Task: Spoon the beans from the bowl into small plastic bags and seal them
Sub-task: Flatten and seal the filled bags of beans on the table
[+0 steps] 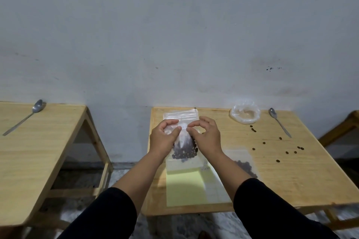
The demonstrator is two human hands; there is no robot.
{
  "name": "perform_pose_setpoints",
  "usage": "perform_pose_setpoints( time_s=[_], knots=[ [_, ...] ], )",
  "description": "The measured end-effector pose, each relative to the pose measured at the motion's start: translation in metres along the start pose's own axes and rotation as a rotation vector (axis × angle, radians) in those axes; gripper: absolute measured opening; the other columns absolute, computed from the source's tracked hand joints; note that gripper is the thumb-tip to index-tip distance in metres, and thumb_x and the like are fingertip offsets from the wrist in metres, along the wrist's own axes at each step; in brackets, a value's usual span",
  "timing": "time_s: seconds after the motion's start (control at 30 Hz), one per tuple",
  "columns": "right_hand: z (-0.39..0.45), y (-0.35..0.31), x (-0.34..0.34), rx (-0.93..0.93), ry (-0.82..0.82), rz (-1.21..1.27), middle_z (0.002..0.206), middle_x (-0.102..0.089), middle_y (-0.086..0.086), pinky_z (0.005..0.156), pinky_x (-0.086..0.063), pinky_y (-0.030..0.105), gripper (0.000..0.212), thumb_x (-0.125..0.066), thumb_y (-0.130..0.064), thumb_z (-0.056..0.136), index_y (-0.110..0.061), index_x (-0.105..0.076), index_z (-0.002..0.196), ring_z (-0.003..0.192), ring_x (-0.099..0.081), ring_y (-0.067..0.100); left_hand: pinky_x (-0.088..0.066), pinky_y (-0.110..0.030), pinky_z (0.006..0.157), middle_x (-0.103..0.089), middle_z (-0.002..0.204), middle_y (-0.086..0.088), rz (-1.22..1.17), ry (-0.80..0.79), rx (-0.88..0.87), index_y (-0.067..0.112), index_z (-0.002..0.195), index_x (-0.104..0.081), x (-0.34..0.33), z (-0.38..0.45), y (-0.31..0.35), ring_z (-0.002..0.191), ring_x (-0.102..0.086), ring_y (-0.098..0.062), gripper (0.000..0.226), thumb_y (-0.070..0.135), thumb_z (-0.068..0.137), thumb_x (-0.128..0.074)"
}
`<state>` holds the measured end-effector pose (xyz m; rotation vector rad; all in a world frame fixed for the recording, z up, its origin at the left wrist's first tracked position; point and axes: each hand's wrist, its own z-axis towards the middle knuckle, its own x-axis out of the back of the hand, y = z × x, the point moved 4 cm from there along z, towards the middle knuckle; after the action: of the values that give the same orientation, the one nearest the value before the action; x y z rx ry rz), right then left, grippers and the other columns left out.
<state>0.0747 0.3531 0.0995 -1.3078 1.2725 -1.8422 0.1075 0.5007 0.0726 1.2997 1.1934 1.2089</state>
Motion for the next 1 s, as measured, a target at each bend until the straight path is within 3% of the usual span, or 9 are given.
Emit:
perform_pose_setpoints(
  time_s=[0.13,0.23,0.43,0.63,0.87,1.0],
  knots=[
    [0.002,0.002,-0.006,-0.125,-0.036,0.191,0.085,-0.070,-0.008,0.084,-0.047,0.026,0.011,-0.075,-0.013,0.075,-0.024,-0.073,0.075,0.083,-0.061,0.008,-0.047,-0.026,0.093,-0.065,0.103,0.020,0.039,-0.115,-0.022,0.028,0.095,-0.068,-0.004,0.000,0.001,0.107,-0.058,-0.003,0.016,0.017,0.083,-0.069],
    [0.004,0.002,-0.009,-0.152,-0.008,0.168,0.082,-0.071,-0.010,0.084,-0.049,0.027,0.011,-0.075,-0.014,0.075,-0.025,-0.073,0.075,0.084,-0.062,0.009,-0.046,-0.029,0.095,-0.065,0.104,0.020,0.042,-0.141,-0.005,0.030,0.096,-0.067,-0.005,0.001,-0.003,0.107,-0.056,-0.002,0.016,0.020,0.083,-0.070],
    [0.007,0.002,-0.012,-0.142,-0.018,0.126,0.082,-0.069,-0.007,0.072,-0.044,0.017,0.009,-0.066,-0.011,0.083,-0.018,-0.071,0.080,0.079,-0.060,0.003,-0.045,-0.024,0.083,-0.065,0.093,0.019,0.063,0.000,0.050,0.024,0.088,-0.068,-0.007,0.001,-0.002,0.097,-0.057,-0.004,0.012,0.029,0.078,-0.074],
    [0.017,0.010,-0.016,-0.098,-0.022,0.105,0.068,-0.055,-0.013,0.060,-0.038,0.019,0.025,-0.046,-0.008,0.094,-0.023,-0.066,0.091,0.056,-0.044,0.002,-0.042,-0.023,0.077,-0.064,0.089,0.022,0.137,0.069,0.021,0.031,0.083,-0.067,-0.015,0.012,-0.001,0.086,-0.057,-0.007,0.006,0.026,0.085,-0.066],
    [0.030,0.045,-0.014,-0.175,-0.202,0.163,0.072,-0.062,-0.003,0.063,-0.049,0.022,0.016,-0.070,-0.010,0.079,-0.025,-0.070,0.083,0.064,-0.054,0.011,-0.042,-0.022,0.078,-0.064,0.095,0.015,0.148,0.177,0.087,0.027,0.092,-0.067,-0.015,0.043,-0.013,0.094,-0.060,-0.012,0.013,0.019,0.091,-0.058],
    [0.057,0.066,-0.015,-0.213,-0.157,0.087,0.071,-0.065,-0.004,0.069,-0.051,0.028,0.013,-0.074,-0.013,0.074,-0.025,-0.068,0.073,0.068,-0.058,0.013,-0.047,-0.028,0.086,-0.063,0.100,0.012,0.189,0.159,0.145,0.026,0.098,-0.067,-0.026,0.065,-0.028,0.099,-0.059,-0.014,0.011,0.024,0.088,-0.062]
  ],
)
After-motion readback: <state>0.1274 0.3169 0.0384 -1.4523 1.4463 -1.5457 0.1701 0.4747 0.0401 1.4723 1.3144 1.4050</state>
